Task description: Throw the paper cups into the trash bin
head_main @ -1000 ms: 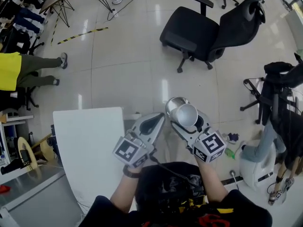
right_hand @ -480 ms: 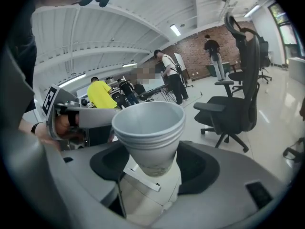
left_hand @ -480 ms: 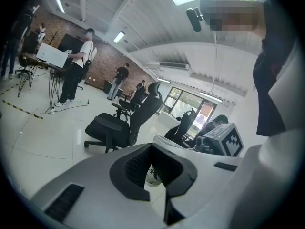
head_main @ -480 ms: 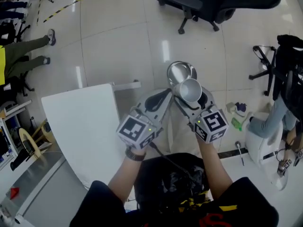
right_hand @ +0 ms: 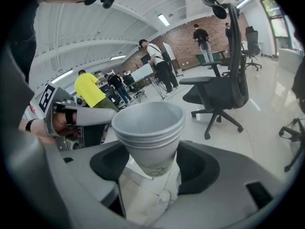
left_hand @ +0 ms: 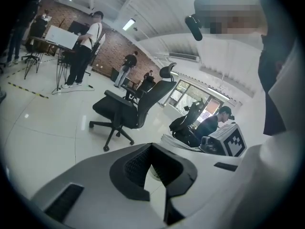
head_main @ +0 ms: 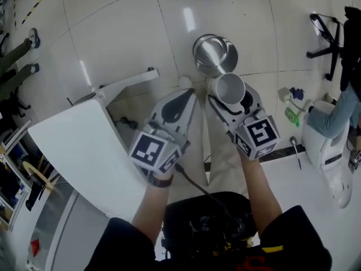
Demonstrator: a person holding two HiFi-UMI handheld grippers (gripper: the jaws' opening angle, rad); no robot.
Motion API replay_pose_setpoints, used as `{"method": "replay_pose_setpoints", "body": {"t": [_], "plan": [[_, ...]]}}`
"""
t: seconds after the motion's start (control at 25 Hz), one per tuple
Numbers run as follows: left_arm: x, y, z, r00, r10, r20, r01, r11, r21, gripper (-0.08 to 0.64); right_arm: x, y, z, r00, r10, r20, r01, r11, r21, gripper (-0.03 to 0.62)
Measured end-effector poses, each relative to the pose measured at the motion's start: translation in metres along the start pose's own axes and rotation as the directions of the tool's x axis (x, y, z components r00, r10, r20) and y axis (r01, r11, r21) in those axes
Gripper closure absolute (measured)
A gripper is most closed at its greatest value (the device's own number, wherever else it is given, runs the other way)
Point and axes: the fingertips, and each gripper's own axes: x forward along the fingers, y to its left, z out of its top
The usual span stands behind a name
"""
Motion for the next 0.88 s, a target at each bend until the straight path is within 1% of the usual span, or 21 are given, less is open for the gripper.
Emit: {"method": "replay_pose_setpoints", "body": {"t": [0.12, 0.24, 0.32, 0.4, 0.44, 0.52, 0.6, 0.76, 0.88], "plan": [[0.012, 0.014, -0.027, 1.0, 0.026, -0.01, -0.026, 0.999, -0.039, 0.546, 0.02, -0.016, -0.03, 0.999, 0.009, -0.033, -0.009, 1.0, -0.002, 0.272], [0.016, 0.026, -0.057, 0.998, 0.048, -0.029, -0.051, 0.995, -0.081, 0.546, 0.039, -0.027, -0.058, 0.996, 0.023, -0.087, -0.026, 0.999, -0.027, 0.272], [0.017, 0.032, -0.075, 0.997, 0.067, -0.039, -0.07, 0.992, -0.107, 0.546, 0.047, -0.031, -0.069, 0.993, 0.037, -0.11, -0.042, 0.998, -0.046, 0.27], [0.027, 0.037, -0.091, 0.995, 0.085, -0.048, -0.09, 0.988, -0.129, 0.546, 0.051, -0.041, -0.073, 0.993, 0.047, -0.105, -0.054, 0.996, -0.065, 0.27], [0.035, 0.039, -0.102, 0.995, 0.085, -0.055, -0.092, 0.986, -0.141, 0.546, 0.054, -0.048, -0.079, 0.993, 0.048, -0.106, -0.055, 0.996, -0.064, 0.271], [0.05, 0.047, -0.126, 0.995, 0.072, -0.074, -0.083, 0.984, -0.16, 0.546, 0.066, -0.058, -0.1, 0.991, 0.041, -0.127, -0.046, 0.998, -0.034, 0.272], [0.063, 0.063, -0.144, 0.994, 0.055, -0.097, -0.071, 0.983, -0.17, 0.546, 0.091, -0.069, -0.116, 0.988, 0.035, -0.152, -0.038, 0.999, -0.017, 0.272], [0.08, 0.087, -0.159, 0.993, 0.054, -0.101, -0.071, 0.983, -0.167, 0.546, 0.135, -0.089, -0.141, 0.979, 0.027, -0.203, -0.036, 0.999, -0.04, 0.273], [0.09, 0.097, -0.168, 0.994, 0.044, -0.097, -0.058, 0.988, -0.14, 0.546, 0.161, -0.113, -0.172, 0.962, -0.016, -0.273, -0.014, 0.994, -0.107, 0.275]]}}
